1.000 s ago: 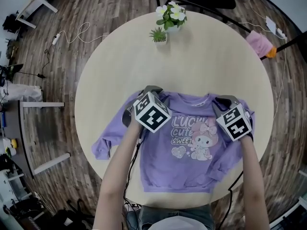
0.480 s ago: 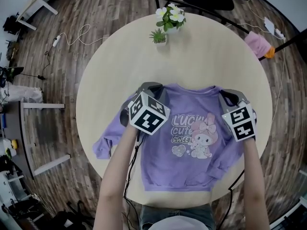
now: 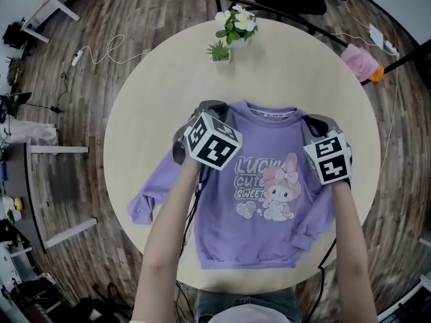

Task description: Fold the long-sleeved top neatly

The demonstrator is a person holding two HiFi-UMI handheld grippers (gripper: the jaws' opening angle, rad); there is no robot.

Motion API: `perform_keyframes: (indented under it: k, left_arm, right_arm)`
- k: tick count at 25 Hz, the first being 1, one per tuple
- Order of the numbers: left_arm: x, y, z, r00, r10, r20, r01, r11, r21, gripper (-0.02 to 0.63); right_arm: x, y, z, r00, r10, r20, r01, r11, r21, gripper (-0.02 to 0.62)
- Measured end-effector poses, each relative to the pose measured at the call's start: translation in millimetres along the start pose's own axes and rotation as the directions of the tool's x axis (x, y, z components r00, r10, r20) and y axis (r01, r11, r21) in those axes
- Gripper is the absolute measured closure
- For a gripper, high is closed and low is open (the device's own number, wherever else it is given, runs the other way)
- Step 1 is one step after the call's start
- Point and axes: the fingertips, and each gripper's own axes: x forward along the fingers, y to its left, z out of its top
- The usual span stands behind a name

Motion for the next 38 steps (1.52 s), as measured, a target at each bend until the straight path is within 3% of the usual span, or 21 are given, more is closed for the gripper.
perform_keyframes:
  k: [11, 14, 18, 28, 38]
  left_arm:
    - [28, 1, -19, 0.998, 0.034, -0.052, -0.036, 0.998, -0.044, 0.512]
    - [25, 4, -18, 0.998, 0.042, -0.039, -0.045, 0.997, -0.059, 0.484]
    - [4, 9, -9, 0.998, 0.059, 0.021, -0.056, 0.989, -0.139, 0.414]
    - [-93, -10, 18, 0.963, 0.12, 0.241, -0.038, 0.947, -0.32, 0.412]
    - [-175, -68, 37, 0.922, 0.083, 0.379, 0.026, 0.961, -0.275, 0.425]
  right_arm:
    - [31, 3, -27, 0.997, 0.006, -0.08, 0.0, 0.998, 0.067, 0.533]
    - [26, -2, -23, 0.998, -0.008, -0.055, 0.013, 0.995, 0.094, 0.456]
    - [4, -12, -15, 0.999, -0.041, -0.017, 0.043, 0.992, 0.123, 0.426]
    - [-91, -31, -21, 0.986, -0.16, 0.039, 0.153, 0.979, 0.137, 0.416]
    - [-183, -10, -41, 0.965, -0.247, 0.089, 0.221, 0.947, 0.234, 0.43]
